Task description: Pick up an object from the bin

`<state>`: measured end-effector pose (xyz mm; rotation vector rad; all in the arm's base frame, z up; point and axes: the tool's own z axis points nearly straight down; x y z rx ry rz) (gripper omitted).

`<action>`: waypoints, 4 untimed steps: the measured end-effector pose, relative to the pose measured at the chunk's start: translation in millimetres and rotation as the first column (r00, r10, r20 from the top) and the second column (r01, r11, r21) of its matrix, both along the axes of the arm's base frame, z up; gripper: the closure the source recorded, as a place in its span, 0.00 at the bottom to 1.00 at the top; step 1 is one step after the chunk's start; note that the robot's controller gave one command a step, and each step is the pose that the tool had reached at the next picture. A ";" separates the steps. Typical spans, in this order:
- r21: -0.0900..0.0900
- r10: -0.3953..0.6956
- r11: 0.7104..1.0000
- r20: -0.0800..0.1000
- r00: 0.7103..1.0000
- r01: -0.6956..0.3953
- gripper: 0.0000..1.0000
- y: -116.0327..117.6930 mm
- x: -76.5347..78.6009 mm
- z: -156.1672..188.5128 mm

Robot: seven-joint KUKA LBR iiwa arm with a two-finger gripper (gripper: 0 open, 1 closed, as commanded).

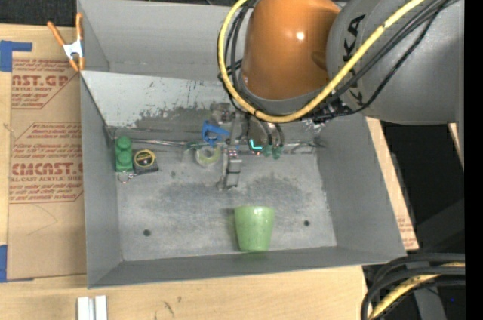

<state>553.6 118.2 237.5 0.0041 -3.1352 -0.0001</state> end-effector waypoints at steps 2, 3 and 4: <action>0.001 -0.055 0.999 0.006 0.998 0.055 0.00 19.4 -23.8 -169.9; 0.001 -0.055 0.998 0.007 0.998 0.055 1.00 19.2 -24.1 -167.8; 0.002 -0.018 1.000 0.014 1.000 0.018 1.00 7.6 -27.1 -14.5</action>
Offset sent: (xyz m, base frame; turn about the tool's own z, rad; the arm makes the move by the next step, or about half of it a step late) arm -0.0572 0.0117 -0.1335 0.0283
